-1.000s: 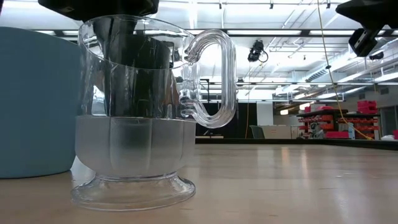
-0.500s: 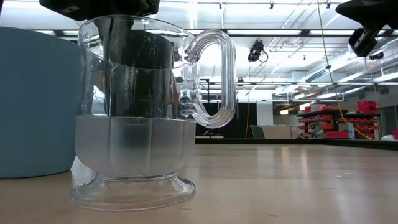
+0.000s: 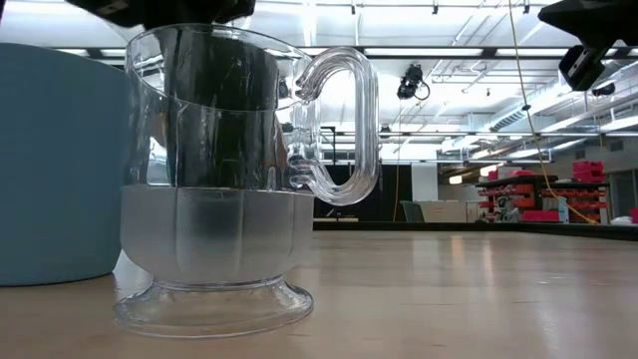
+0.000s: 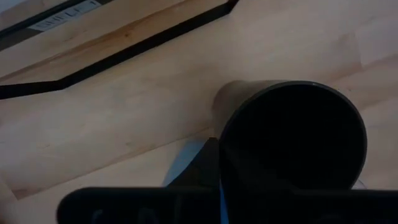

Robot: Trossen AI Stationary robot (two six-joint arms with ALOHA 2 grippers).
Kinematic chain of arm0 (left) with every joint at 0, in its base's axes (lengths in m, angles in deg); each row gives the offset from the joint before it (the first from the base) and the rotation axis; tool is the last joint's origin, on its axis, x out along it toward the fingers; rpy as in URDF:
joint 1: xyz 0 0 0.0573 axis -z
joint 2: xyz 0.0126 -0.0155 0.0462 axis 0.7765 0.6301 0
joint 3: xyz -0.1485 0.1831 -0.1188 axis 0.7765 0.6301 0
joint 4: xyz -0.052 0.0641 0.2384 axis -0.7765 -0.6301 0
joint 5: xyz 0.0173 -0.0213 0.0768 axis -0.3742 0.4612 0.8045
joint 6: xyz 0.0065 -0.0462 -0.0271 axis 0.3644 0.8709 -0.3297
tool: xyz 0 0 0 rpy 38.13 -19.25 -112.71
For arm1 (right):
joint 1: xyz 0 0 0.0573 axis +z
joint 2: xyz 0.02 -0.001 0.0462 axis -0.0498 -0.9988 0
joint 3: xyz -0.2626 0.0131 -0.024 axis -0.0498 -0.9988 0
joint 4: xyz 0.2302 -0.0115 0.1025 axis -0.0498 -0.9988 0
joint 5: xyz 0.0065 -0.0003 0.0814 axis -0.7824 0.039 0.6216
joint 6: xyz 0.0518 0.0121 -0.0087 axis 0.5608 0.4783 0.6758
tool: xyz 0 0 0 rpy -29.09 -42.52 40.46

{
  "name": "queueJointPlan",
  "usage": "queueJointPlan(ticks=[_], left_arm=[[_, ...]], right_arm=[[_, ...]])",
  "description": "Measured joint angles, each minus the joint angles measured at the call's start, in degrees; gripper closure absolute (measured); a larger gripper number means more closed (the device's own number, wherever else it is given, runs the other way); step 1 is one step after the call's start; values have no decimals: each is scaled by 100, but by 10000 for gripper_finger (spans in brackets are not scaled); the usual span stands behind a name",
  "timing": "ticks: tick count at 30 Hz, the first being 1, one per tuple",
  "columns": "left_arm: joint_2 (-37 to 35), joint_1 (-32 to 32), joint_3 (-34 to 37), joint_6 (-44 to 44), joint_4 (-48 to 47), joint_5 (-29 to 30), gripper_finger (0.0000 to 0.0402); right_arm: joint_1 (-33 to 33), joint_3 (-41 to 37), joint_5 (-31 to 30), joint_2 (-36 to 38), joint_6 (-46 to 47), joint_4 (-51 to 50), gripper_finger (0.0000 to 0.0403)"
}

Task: Stack small to large cups/mugs on shelf
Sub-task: Put the black cup on the shelf

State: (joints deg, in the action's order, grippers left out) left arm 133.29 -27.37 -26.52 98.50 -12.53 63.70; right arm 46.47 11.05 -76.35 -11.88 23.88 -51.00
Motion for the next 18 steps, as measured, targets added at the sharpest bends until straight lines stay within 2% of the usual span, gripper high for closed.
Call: queueJointPlan(ticks=[7, 14, 18], left_arm=[[-9, -39, -818, -381, -104, 4, 397], [-12, -129, -1766, -595, -973, 52, 398], [-14, -165, -2411, -881, -1093, 170, 398]], right_arm=[[0, 0, -2, 0, 0, 2, 386], [0, 0, -2, 0, 0, 2, 386], [1, 0, -1, 1, 0, 4, 386]])
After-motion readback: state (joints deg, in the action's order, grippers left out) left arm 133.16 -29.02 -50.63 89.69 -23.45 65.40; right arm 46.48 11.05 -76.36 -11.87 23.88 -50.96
